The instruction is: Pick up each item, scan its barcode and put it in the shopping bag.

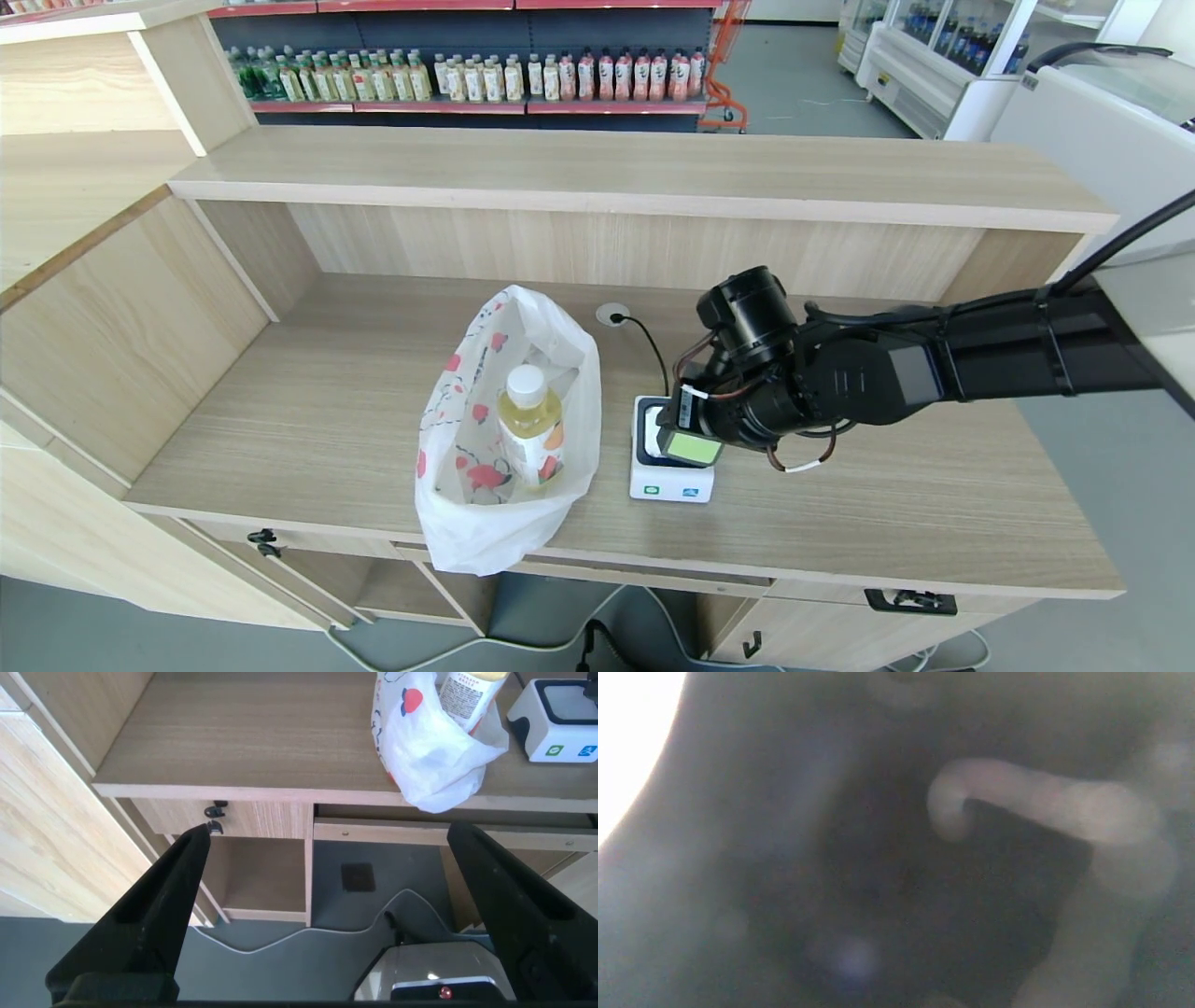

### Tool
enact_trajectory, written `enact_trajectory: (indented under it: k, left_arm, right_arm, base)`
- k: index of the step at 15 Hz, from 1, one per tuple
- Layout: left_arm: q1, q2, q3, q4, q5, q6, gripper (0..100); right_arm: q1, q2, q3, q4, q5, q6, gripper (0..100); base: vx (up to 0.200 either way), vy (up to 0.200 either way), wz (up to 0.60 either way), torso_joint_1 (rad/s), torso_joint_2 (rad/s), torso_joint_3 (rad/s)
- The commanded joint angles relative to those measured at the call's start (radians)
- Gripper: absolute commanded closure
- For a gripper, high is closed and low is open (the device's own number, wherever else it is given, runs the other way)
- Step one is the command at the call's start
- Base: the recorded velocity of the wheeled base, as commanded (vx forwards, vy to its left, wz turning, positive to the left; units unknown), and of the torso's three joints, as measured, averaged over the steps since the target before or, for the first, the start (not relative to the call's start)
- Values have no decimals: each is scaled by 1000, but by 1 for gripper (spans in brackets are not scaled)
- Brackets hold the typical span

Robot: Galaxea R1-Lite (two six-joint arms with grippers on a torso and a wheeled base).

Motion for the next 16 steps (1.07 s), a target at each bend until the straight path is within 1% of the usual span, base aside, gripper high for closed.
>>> enact_trajectory:
  k: [1,3,16]
  left_arm:
    - [2,0,0,0,0,0,0]
    - [0,0,0,0,0,0,0]
    - [2,0,0,0,0,0,0]
  right_arm:
    - [5,16,-18,1,-8,-1,100]
    - [8,27,-18,1,-22,-1,100]
    - [28,28,-32,-3,-28,-1,100]
  base:
    - [0,0,0,0,0,0]
    - [0,0,0,0,0,0]
    - [0,0,0,0,0,0]
